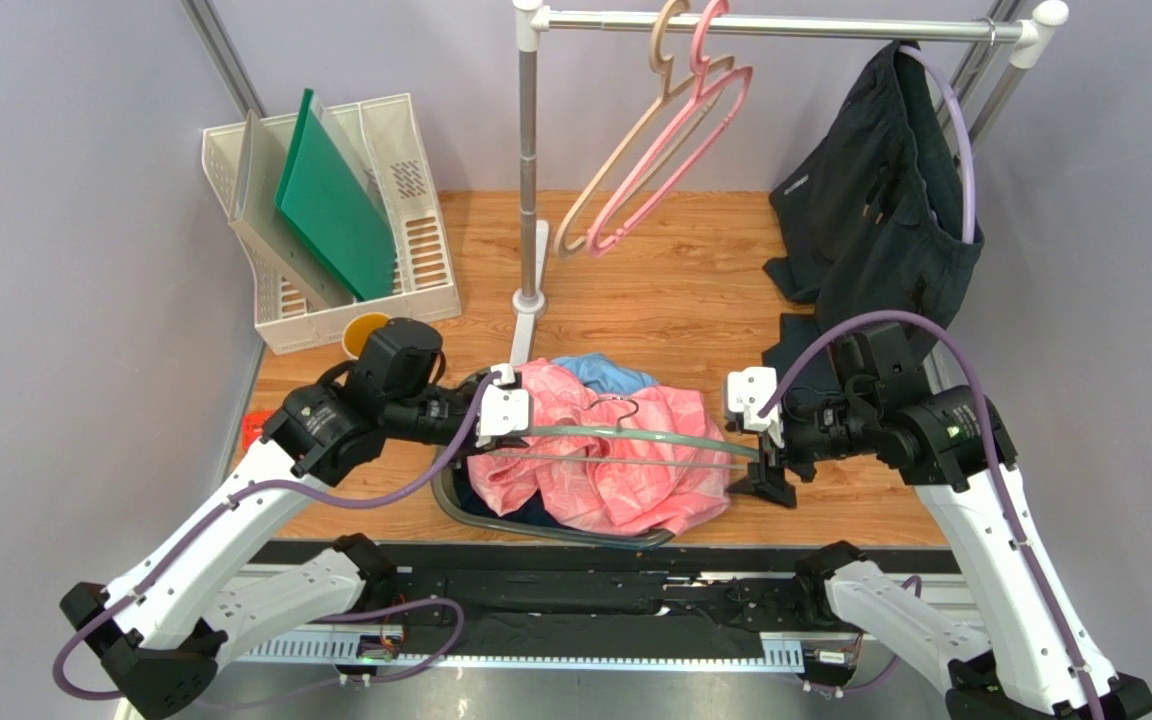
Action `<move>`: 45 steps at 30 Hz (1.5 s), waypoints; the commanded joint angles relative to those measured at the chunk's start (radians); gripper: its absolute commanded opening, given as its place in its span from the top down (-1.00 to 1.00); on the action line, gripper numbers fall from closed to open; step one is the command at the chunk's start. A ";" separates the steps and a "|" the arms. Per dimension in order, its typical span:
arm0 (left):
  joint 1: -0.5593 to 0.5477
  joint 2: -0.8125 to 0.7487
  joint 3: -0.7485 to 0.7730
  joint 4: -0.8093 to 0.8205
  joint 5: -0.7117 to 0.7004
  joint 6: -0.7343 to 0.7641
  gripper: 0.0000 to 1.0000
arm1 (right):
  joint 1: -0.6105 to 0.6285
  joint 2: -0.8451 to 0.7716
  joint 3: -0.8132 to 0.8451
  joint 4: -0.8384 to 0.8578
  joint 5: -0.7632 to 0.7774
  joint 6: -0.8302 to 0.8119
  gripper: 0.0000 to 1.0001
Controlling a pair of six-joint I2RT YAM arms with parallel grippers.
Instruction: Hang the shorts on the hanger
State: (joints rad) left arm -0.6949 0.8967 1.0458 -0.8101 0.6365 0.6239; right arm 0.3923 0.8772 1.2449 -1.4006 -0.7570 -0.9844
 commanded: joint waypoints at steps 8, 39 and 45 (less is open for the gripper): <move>-0.008 0.103 0.109 -0.018 0.070 -0.156 1.00 | 0.121 0.187 0.212 0.106 -0.062 0.340 -1.00; 0.160 -0.041 -0.036 -0.167 -0.026 0.013 -0.21 | 0.260 -0.066 0.114 0.138 0.159 0.425 1.00; 0.129 0.007 -0.104 -0.167 -0.106 0.045 -0.01 | 0.260 -0.054 0.099 0.150 0.208 0.353 1.00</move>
State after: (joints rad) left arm -0.5457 0.8623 0.9672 -0.9710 0.5858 0.6037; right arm 0.6521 0.7883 1.3529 -1.2709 -0.6075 -0.5579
